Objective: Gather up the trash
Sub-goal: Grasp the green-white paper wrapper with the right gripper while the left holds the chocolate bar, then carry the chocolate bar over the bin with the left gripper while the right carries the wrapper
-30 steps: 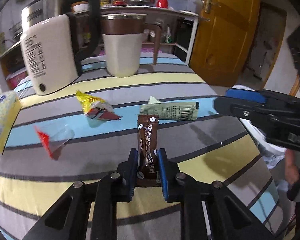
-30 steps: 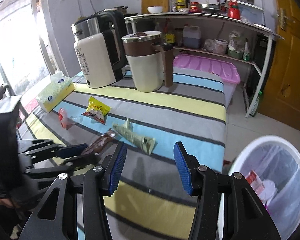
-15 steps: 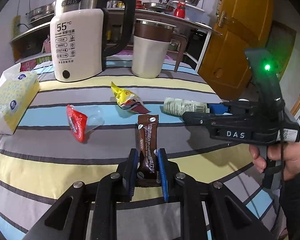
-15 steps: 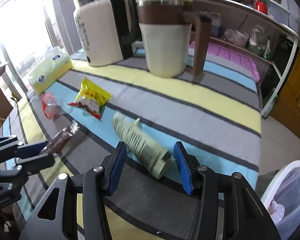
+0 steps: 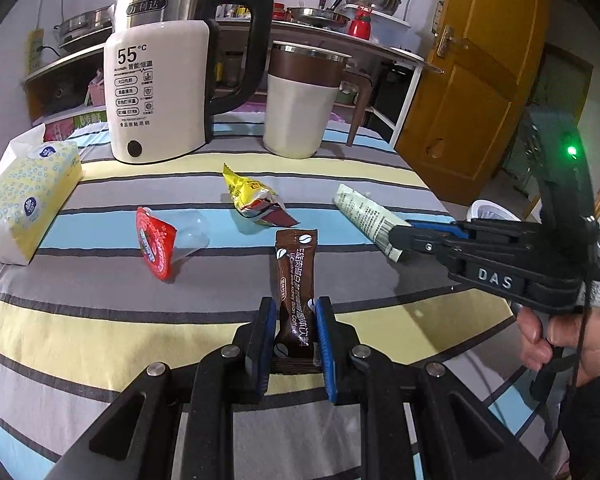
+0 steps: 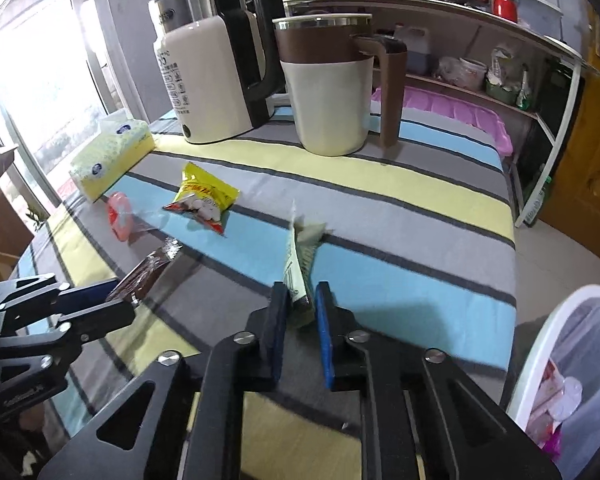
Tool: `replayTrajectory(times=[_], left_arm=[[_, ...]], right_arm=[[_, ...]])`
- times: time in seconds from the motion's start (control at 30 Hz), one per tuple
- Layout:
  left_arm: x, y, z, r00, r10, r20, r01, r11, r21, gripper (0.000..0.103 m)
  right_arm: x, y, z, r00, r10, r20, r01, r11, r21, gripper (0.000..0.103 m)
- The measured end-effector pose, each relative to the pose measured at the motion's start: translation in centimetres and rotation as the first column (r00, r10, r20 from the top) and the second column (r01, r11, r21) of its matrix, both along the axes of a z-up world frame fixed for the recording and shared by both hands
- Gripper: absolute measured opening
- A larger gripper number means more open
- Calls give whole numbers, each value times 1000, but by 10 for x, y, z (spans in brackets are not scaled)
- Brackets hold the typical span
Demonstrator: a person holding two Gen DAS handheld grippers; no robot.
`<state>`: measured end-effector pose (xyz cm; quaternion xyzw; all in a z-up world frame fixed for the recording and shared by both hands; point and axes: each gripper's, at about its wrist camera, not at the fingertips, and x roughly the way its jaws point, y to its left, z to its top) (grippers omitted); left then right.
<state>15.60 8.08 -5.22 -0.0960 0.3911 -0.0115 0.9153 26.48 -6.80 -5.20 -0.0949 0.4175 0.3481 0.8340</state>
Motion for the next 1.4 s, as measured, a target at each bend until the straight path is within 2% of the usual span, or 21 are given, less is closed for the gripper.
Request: replayTrajectory(times=[0.17, 0.47, 0.97, 1.4], left_arm=[[-6, -6, 3, 1000, -6, 3, 6, 1000, 2, 21], [-19, -21, 14, 999, -28, 32, 27, 1000, 5, 21], [-36, -51, 27, 994, -92, 62, 92, 996, 12, 21], [-33, -91, 47, 978, -176, 112, 175, 984, 14, 21]], right_arm=[[-13, -10, -1, 1000, -25, -4, 25, 1000, 7, 9], [-45, -39, 17, 997, -74, 21, 73, 995, 64, 6], [-99, -88, 33, 987, -148, 61, 142, 986, 89, 5], [-118, -140, 61, 959, -261, 112, 243, 958, 152, 5]])
